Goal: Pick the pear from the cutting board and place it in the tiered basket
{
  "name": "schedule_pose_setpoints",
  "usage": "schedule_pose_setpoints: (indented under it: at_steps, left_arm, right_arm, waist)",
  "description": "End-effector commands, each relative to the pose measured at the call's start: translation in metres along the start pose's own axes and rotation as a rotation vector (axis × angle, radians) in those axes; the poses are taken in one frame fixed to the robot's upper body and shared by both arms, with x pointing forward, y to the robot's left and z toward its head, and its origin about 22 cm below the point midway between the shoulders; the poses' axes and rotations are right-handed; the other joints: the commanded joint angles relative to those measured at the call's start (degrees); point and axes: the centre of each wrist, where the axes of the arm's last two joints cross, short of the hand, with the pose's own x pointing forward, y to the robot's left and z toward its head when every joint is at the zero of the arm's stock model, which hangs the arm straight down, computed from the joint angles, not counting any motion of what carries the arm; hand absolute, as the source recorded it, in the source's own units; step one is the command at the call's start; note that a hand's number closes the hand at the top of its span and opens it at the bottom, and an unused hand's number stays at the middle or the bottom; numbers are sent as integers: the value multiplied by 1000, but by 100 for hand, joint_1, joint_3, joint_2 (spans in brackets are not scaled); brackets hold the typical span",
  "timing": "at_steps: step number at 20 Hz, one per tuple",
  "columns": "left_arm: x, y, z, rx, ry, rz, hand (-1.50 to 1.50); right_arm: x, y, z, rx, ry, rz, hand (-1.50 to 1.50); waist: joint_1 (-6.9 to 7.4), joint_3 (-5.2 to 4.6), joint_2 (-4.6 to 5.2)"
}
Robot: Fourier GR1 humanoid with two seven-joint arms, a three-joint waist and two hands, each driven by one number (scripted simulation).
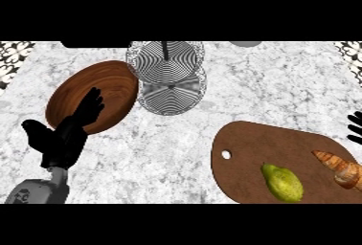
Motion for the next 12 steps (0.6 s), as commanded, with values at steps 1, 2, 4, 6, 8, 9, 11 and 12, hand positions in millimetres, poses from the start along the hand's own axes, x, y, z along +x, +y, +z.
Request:
schedule_pose_setpoints:
  at_steps: [1, 2, 4, 6, 8, 9, 11, 12]
  left_arm:
    - [5, -21, -5, -99, 49, 23, 0]
    - [-12, -28, -6, -112, 66, 25, 0]
    - [-9, -28, -8, -86, 45, 23, 0]
    - [-13, -37, -7, -95, 53, 30, 0]
    - [-18, -20, -12, -57, 63, 47, 0]
    - [-5, -19, -4, -96, 43, 42, 0]
    - [1, -19, -24, -69, 54, 18, 0]
    - [0, -21, -13, -96, 50, 21, 0]
  right_arm:
    - [21, 13, -11, 24, 64, 28, -150]
    - [34, 16, -20, 36, 73, 59, -150]
    - [28, 38, -13, 45, 131, 126, -150]
    - [21, 34, -19, 52, 174, 149, -150]
    - [34, 60, -11, 77, 167, 182, -150]
    - [30, 44, -13, 80, 197, 182, -150]
    - [29, 66, -18, 87, 195, 163, -150]
    - [28, 66, -20, 94, 207, 159, -150]
  waist:
    - [-21, -43, 67]
    - [-1, -45, 83]
    - [-84, -46, 68]
    - [-46, -42, 80]
    - [-139, -50, 64]
    - [-53, -42, 67]
    - [-98, -43, 74]
    - [-65, -42, 71]
